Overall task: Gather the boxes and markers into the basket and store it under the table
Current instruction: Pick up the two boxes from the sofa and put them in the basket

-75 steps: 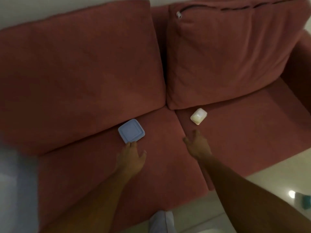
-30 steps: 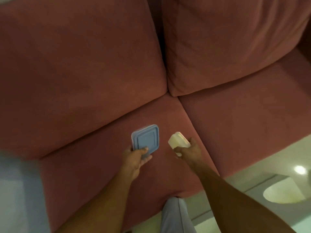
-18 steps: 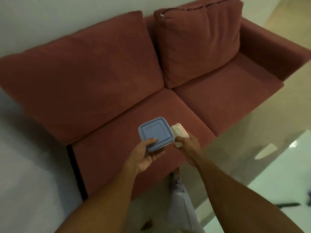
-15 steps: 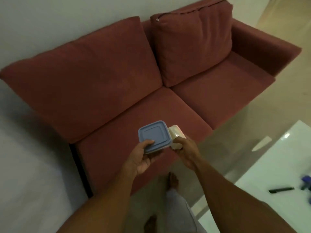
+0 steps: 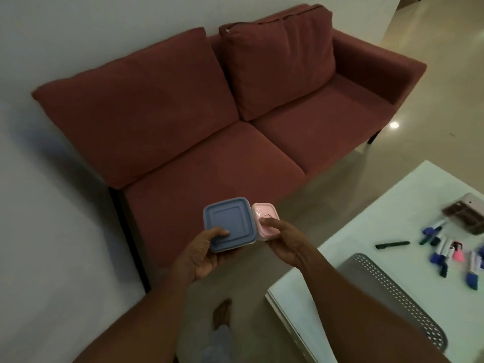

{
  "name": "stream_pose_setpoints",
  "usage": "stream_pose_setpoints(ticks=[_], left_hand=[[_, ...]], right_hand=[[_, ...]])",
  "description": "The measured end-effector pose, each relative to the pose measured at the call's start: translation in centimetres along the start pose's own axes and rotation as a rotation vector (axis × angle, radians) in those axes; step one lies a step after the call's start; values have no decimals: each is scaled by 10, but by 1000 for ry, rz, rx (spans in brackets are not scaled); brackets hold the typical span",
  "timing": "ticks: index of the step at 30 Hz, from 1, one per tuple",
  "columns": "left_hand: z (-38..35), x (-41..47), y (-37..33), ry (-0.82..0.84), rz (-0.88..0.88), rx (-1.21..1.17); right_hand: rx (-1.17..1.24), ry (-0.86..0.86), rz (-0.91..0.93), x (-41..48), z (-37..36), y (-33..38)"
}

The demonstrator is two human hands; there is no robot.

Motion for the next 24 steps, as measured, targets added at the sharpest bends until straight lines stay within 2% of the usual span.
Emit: stream_pose_setpoints(ticks=[7, 11, 24], left_hand=[[-11, -70, 152, -88, 72, 71], [-23, -107, 215, -117, 56, 48], [-38, -221, 397, -36, -52, 62]], right_hand=[[-86, 24, -122, -89, 116, -74], [-126, 26, -110, -138, 158, -98], [-217, -2, -59, -300, 275, -157]])
Point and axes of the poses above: each hand's wrist, its own x-axis towards the middle knuckle, its own z-axis out of the back of the hand, y = z × x, the point moved 2 cm from there along x, towards the middle knuckle, and after that the axes turned 9 degrees about -x, right-handed, at the moved point
